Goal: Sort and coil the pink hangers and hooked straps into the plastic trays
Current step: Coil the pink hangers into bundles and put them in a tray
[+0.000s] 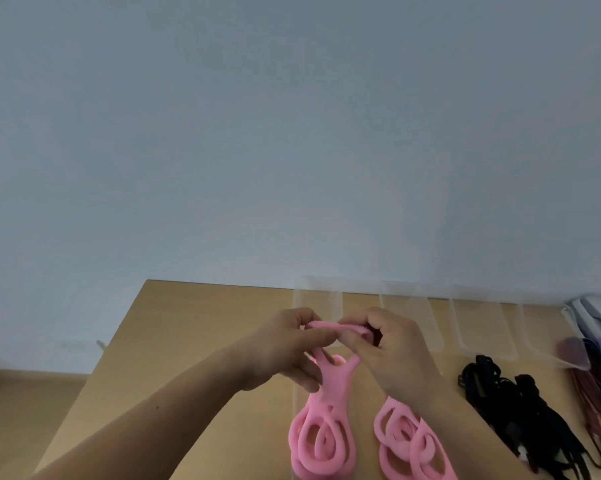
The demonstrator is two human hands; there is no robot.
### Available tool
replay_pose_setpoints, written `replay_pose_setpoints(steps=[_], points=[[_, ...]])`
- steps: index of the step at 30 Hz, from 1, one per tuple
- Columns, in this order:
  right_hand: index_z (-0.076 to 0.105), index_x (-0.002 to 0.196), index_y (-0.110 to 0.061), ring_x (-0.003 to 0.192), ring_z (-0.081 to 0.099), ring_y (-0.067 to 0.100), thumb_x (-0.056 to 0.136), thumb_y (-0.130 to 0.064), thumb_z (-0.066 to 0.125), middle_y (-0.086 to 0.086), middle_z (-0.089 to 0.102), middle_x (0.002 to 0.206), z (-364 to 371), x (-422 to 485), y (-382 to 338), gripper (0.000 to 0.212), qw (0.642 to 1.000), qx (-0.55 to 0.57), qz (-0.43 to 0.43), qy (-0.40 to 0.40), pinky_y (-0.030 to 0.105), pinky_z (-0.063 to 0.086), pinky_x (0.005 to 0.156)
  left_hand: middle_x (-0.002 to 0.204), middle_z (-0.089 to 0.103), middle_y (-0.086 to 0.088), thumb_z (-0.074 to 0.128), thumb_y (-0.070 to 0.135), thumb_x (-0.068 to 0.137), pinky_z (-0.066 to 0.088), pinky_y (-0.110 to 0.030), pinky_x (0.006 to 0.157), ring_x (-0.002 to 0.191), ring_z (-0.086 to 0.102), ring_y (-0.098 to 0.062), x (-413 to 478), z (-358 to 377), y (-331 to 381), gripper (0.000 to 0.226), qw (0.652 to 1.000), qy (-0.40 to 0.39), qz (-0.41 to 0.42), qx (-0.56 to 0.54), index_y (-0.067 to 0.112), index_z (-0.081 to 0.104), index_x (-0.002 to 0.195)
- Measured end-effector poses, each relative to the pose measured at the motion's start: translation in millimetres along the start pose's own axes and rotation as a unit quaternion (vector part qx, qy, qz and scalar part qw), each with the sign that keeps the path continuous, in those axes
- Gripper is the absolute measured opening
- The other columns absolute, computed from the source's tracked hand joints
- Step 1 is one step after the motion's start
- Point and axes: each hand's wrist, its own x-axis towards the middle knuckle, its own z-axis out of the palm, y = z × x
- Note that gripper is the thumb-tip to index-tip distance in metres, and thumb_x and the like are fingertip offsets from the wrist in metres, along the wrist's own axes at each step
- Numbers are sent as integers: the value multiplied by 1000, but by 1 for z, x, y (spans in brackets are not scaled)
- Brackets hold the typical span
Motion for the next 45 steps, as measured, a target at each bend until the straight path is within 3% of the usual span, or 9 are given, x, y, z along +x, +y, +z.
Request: replay_pose_setpoints(steps=[5,13,19,24,28,31,36,38,45], points=[[73,91,-27,73,61,5,83,-19,76,-19,65,79,3,-2,-1,12,996,-28,-80,27,12,45,62,88,69,-25,67,29,89,57,-35,65,67,67,-30,-6,-1,2,35,999,-22,4,-47,0,59,106],[73,94,-21,80,60,8,83,-16,75,-13,66,86,9,-5,-2,12,977,-117,-173,52,29,52,67,78,66,-21,67,26,92,54,-32,57,57,62,-26,-7,0,5,29,996,9,7,-86,-3,63,98],[72,95,-33,89,61,9,84,-20,75,-20,67,89,8,-10,2,17,996,-14,-84,11,28,51,74,78,69,-19,70,12,90,54,-30,56,59,61,-25,-9,2,1,13,995,44,32,-82,-1,65,91],[70,93,-36,86,60,7,85,-23,74,-19,66,88,7,-12,3,16,997,-30,-74,3,20,48,71,81,70,-21,71,5,87,57,-33,62,68,64,-29,-11,4,0,10,994,54,46,-86,-2,67,93],[69,97,-33,83,65,17,85,-37,72,-6,69,91,7,-13,1,13,987,156,18,-36,30,56,70,81,72,-14,71,-4,84,58,-34,68,71,68,-25,-10,5,-1,9,989,92,113,-40,1,67,90],[69,96,-35,73,67,10,82,-40,69,-5,71,82,7,-12,-2,15,974,220,45,-37,22,53,65,77,70,-4,69,-4,85,56,-28,66,67,66,-14,-10,6,0,11,980,113,163,26,6,69,90],[69,92,-29,76,69,17,84,-26,74,-4,71,86,8,-9,-2,10,984,173,34,-19,36,60,70,94,69,-11,70,2,86,56,-27,69,72,67,-18,-12,7,-4,28,975,127,172,53,16,63,109],[67,90,-30,78,68,15,84,-16,74,-7,70,87,8,-9,-1,17,989,143,21,-1,33,59,70,95,70,-13,73,9,85,56,-27,70,73,70,-21,-12,5,-4,34,982,118,138,46,16,59,116],[65,92,-37,81,66,13,85,-11,72,-10,69,89,7,-10,1,28,993,116,-9,-14,26,57,71,82,73,-14,63,8,92,57,-32,66,71,69,-24,-14,4,-2,14,993,50,97,39,0,54,100]])
